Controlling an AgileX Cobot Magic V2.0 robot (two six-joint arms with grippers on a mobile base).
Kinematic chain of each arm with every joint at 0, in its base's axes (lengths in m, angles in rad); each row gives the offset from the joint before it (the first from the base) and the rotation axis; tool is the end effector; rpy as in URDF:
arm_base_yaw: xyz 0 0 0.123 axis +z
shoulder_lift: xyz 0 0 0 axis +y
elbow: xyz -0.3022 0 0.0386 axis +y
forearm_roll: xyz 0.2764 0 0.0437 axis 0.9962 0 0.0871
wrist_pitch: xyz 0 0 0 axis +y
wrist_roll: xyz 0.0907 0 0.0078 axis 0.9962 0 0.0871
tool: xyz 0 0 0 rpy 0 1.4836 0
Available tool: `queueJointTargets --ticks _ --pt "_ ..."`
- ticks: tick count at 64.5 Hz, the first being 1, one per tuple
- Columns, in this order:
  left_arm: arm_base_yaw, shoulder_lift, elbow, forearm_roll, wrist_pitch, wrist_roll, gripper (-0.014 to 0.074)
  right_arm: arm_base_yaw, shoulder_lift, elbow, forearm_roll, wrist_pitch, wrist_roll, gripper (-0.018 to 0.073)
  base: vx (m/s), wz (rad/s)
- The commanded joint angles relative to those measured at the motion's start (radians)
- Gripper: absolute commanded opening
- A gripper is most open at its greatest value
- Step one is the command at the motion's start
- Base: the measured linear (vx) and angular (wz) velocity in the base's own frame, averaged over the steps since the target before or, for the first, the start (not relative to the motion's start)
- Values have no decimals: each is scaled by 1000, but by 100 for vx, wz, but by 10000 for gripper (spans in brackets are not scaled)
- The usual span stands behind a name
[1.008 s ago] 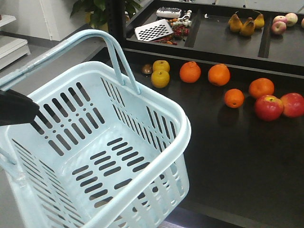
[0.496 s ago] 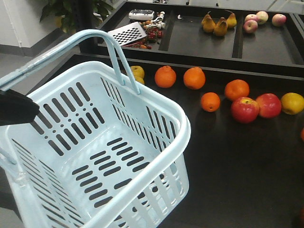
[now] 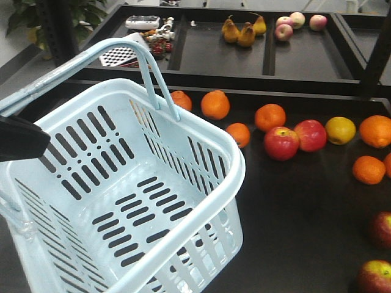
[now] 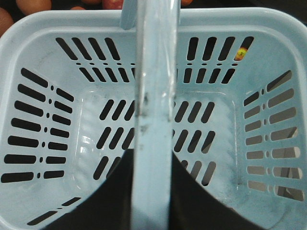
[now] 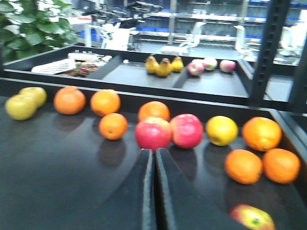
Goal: Pick three apples into basket with both arms
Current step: 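Approach the table with apples, carrying the basket in the left gripper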
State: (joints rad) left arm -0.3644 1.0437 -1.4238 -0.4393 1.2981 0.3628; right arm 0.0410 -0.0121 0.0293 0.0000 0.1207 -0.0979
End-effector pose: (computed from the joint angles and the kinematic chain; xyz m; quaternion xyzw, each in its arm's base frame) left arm 0.1543 -0.0988 0.4869 0.3434 0.8429 -0.2171 0.3528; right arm 0.0653 0.0027 0.1921 -0.0503 0.7231 -0.0196 0.6887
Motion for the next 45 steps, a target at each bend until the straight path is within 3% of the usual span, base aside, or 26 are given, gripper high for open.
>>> queueJointTargets --ticks 1,45 --pt "-2 -14 -29 -43 -50 -5 -6 0 -13 13 0 -78 -6 -4 8 -25" --pt "-2 -14 -29 -43 -50 -5 -6 0 -13 13 0 -78 -6 -4 6 -21"
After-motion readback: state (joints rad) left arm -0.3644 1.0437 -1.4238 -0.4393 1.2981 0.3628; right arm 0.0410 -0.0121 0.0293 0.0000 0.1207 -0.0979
